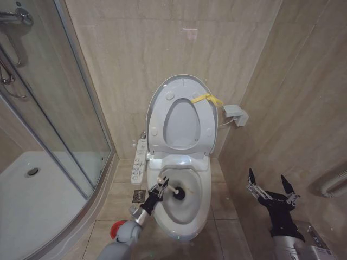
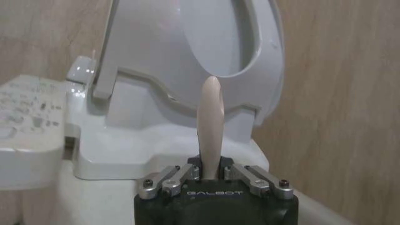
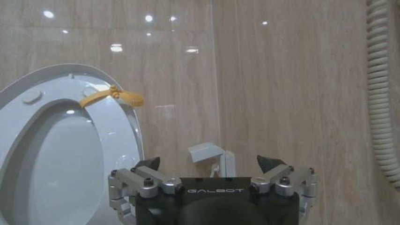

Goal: Open the toilet lid, clean the toilet bowl with a toilet brush, close the toilet lid, and flush.

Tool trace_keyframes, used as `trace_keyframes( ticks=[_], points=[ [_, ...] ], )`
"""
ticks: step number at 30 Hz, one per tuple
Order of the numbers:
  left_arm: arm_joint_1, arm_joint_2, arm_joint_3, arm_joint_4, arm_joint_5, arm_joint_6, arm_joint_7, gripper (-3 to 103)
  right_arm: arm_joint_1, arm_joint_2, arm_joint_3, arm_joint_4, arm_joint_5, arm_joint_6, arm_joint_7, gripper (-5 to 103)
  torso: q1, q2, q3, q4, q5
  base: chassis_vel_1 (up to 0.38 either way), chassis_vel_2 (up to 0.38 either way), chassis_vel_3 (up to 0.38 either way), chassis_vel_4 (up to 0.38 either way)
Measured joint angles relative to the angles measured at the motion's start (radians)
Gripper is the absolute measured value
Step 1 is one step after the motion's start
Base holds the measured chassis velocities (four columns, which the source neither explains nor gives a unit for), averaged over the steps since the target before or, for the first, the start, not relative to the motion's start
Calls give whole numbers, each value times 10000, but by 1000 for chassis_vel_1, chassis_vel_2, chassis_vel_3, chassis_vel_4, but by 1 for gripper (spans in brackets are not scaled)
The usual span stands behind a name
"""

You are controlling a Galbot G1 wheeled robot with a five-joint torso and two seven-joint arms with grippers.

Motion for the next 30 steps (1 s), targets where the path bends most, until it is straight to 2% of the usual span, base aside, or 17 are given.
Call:
trace_keyframes(
  ticks=[2, 9, 15, 16, 19, 20, 24, 25, 27, 30],
  points=[
    [246, 190, -173, -295, 318, 96, -10, 17, 0, 0, 0, 0, 0, 0, 0, 100, 0, 0, -1, 0, 0, 0, 0, 0, 0],
    [853, 536, -474, -740, 625, 626, -236, 17, 0, 1, 0, 0, -1, 0, 1, 100, 0, 0, -1, -1, 1, 0, 0, 0, 0],
    [1202, 609, -453, -1018, 138, 1011, -710, 17, 0, 1, 0, 0, 0, 0, 0, 100, -1, 2, -3, -6, -1, 0, 0, 0, 0],
    [1219, 609, -411, -1076, -93, 1099, -788, 17, 0, 0, 0, 0, 0, 0, 0, 100, -1, 2, -3, -4, 0, 0, 0, 0, 0],
    [1162, 600, -62, -1467, -1488, 1707, -1170, 17, 0, 0, 0, 0, 0, 0, 0, 100, 0, 0, -1, 8, 5, 0, 0, 0, 0],
    [1162, 600, -62, -1467, -1488, 1707, -1170, 17, 0, 0, 0, 0, 0, 0, 0, 100, 0, 0, -1, 8, 5, 0, 0, 0, 0],
    [823, 427, 401, -1849, -3357, 2120, -1807, 17, 0, 0, 0, 0, 0, 0, 0, 100, -1, 1, -1, 0, 4, 0, 0, 0, 0],
    [823, 427, 401, -1849, -3357, 2120, -1807, 17, 0, 0, 0, 0, 0, 0, 0, 100, -1, 1, -1, 0, 4, 0, 0, 0, 0],
    [538, 208, 488, -1715, -3916, 2051, -1838, 17, 0, 0, 0, 0, 0, 0, 1, 100, 0, 1, -1, 0, 6, 0, 0, 0, 0],
    [248, 10, 534, -1399, -3999, 1844, -1711, 17, 0, 0, 0, 0, 0, 0, 0, 100, 0, 0, 0, 1, 4, 0, 0, 0, 0]
  ],
)
